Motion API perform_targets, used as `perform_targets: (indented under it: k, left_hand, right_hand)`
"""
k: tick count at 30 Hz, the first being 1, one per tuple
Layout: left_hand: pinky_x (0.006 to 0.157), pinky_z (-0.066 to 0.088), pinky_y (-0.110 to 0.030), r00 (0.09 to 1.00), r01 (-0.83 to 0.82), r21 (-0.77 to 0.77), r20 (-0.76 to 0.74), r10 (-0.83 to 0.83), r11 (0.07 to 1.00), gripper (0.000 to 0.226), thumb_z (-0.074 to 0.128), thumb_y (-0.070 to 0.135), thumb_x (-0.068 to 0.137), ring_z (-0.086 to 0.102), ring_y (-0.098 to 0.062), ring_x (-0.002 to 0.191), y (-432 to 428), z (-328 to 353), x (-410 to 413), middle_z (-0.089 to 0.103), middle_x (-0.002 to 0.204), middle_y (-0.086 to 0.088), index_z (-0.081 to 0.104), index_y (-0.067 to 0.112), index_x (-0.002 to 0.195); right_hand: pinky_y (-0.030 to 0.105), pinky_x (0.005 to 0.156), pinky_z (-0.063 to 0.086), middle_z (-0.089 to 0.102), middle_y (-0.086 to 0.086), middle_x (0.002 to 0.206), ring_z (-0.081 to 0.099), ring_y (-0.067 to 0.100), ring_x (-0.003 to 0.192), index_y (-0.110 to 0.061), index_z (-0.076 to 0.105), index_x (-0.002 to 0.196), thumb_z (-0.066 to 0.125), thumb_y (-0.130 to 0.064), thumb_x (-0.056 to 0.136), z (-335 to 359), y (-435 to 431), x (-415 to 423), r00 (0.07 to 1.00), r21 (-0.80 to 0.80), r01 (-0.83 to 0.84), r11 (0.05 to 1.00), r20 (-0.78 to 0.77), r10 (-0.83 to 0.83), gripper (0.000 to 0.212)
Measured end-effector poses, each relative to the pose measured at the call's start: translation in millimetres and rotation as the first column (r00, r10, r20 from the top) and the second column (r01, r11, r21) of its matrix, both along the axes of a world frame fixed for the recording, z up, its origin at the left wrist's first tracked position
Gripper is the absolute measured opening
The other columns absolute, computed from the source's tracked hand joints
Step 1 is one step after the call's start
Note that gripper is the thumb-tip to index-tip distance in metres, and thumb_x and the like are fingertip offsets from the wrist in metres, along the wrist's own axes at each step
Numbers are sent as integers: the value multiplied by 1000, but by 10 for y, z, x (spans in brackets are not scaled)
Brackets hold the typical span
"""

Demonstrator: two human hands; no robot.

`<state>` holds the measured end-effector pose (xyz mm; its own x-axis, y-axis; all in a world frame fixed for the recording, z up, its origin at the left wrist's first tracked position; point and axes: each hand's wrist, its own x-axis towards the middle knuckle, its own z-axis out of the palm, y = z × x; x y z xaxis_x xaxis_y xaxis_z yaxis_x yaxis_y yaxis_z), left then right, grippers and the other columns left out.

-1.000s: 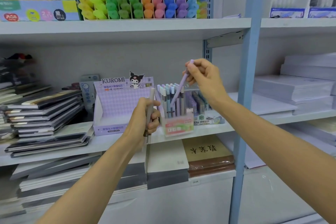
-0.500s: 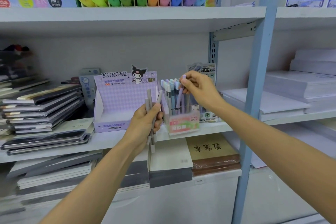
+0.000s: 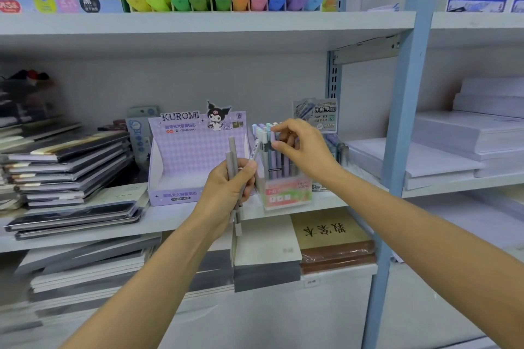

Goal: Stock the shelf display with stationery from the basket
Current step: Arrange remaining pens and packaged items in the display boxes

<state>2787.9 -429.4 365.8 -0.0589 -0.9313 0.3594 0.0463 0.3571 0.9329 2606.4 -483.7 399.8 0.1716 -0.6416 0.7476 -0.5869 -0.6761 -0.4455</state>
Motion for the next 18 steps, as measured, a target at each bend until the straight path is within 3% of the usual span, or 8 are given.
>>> perform_targets:
  k: [2, 4, 7, 9, 12, 15, 18]
  left_hand:
    - [46, 37, -17, 1000, -7, -8, 19, 7, 1000, 18, 62, 31, 93, 45, -8, 50, 14, 9, 0, 54, 59, 2, 59, 18, 82]
    - [45, 37, -15, 999, -7, -15, 44, 8, 1000, 18, 63, 32, 93, 44, -8, 49, 33, 19, -18, 55, 59, 3, 59, 17, 84]
    - [46, 38, -14, 997, 7, -42, 81, -3, 999, 17, 64, 31, 92, 44, -8, 50, 62, 41, -61, 55, 60, 3, 60, 15, 86]
    - [47, 39, -15, 993, 39, -56, 112, -32, 998, 16, 66, 28, 91, 46, -8, 51, 81, 64, -71, 57, 62, 2, 61, 12, 87]
    - [48, 40, -15, 990, 55, -23, 133, -51, 998, 14, 73, 20, 84, 52, -7, 52, 101, 86, -24, 64, 63, 3, 65, 11, 89]
    - [45, 38, -15, 1000, 14, 24, -15, -14, 1000, 11, 74, 18, 83, 53, -7, 55, 101, 86, 42, 69, 68, 1, 70, 11, 91]
    - [43, 36, -15, 975, -67, 56, -206, 78, 996, 13, 73, 21, 82, 50, -8, 54, 95, 118, 45, 72, 73, -1, 71, 10, 89]
  right_hand:
    - [32, 74, 51, 61, 3, 94, 56, 15, 77, -15, 62, 116, 62, -25, 93, 21, 70, 1, 993, 22, -42, 999, 115, 39, 25]
    - [30, 66, 53, 64, 0, 90, 58, 9, 71, -18, 61, 116, 60, -31, 95, 70, 162, -5, 955, 94, -203, 975, 239, 176, 25]
    - [19, 58, 49, 68, -3, 75, 60, 3, 62, -18, 66, 103, 64, -26, 93, 114, 260, -11, 912, 209, -392, 896, 212, 350, 14]
    - [17, 58, 49, 67, -4, 70, 60, 5, 62, -17, 68, 94, 68, -20, 90, 132, 290, -35, 906, 233, -414, 880, 200, 373, 5]
    - [17, 55, 48, 69, -2, 68, 60, 8, 59, -13, 65, 91, 66, -13, 91, 169, 305, -157, 864, 217, -445, 869, 358, 353, 1]
    - [19, 56, 49, 70, -1, 68, 59, 8, 56, -11, 62, 90, 61, -10, 93, 193, 309, -335, 816, 185, -447, 875, 486, 314, 3]
    - [21, 60, 51, 71, 3, 73, 60, 11, 59, -11, 61, 89, 61, -10, 93, 142, 330, -428, 827, 254, -460, 851, 470, 308, 4]
